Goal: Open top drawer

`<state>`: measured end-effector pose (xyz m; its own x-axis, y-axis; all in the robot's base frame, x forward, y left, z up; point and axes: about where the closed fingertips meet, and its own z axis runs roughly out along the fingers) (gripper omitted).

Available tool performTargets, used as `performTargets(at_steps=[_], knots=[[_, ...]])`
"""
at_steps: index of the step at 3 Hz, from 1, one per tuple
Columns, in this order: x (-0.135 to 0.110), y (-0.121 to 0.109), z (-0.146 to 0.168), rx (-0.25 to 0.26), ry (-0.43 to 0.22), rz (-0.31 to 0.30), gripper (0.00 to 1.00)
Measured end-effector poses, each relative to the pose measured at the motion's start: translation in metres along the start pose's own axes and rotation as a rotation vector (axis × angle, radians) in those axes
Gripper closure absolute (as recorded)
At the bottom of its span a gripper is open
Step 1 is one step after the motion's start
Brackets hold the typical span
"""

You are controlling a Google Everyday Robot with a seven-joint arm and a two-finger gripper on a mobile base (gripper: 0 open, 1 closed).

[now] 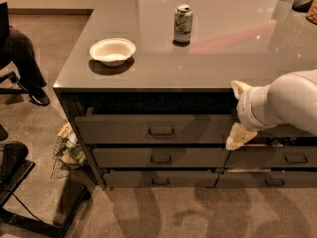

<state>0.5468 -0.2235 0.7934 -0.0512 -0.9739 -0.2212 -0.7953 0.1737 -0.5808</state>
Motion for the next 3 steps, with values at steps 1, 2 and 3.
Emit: performTargets(at_steps=[1, 2, 3], knots=[[0.003, 0.042, -0.006, -0.096, 0.052, -0.003, 0.00], [0.000, 0.072, -0.001, -0.159, 0.059, -0.019, 0.00], [-0.010, 0.074, 0.048, -0.155, 0.004, -0.062, 0.00]])
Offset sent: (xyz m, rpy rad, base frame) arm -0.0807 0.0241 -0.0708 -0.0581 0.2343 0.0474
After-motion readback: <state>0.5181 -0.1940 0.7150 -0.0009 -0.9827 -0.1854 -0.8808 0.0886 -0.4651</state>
